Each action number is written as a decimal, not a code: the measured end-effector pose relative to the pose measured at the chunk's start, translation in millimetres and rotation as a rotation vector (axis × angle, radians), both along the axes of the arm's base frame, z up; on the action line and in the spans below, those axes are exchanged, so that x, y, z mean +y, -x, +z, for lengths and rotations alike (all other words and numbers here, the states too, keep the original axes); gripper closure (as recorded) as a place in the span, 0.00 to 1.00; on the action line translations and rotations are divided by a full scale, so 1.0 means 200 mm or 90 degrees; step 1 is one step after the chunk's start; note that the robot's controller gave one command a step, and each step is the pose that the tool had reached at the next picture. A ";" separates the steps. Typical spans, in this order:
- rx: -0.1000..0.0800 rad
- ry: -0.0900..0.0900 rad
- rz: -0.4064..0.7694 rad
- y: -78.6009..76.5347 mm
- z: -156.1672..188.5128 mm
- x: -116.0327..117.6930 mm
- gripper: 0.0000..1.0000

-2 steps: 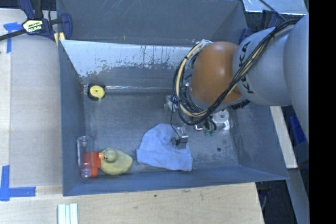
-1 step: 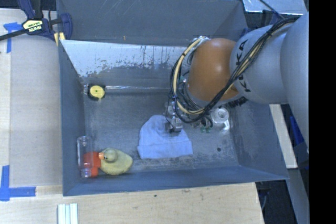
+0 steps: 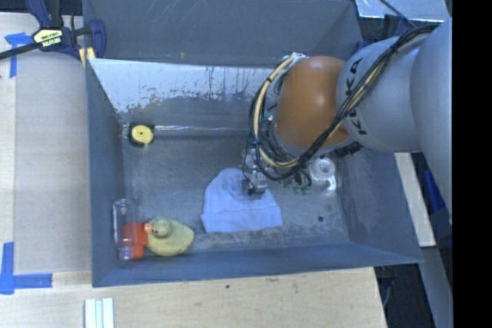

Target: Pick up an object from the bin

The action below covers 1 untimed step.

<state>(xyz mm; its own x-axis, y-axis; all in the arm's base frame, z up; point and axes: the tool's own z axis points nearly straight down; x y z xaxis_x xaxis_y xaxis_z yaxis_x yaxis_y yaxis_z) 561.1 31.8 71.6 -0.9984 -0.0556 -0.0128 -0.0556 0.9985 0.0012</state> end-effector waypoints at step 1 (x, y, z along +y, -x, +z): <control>0.004 0.000 0.009 0.08 0.40 0.00 1.00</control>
Offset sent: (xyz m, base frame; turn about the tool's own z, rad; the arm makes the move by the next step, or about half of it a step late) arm 0.0057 0.0120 0.0924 -0.0136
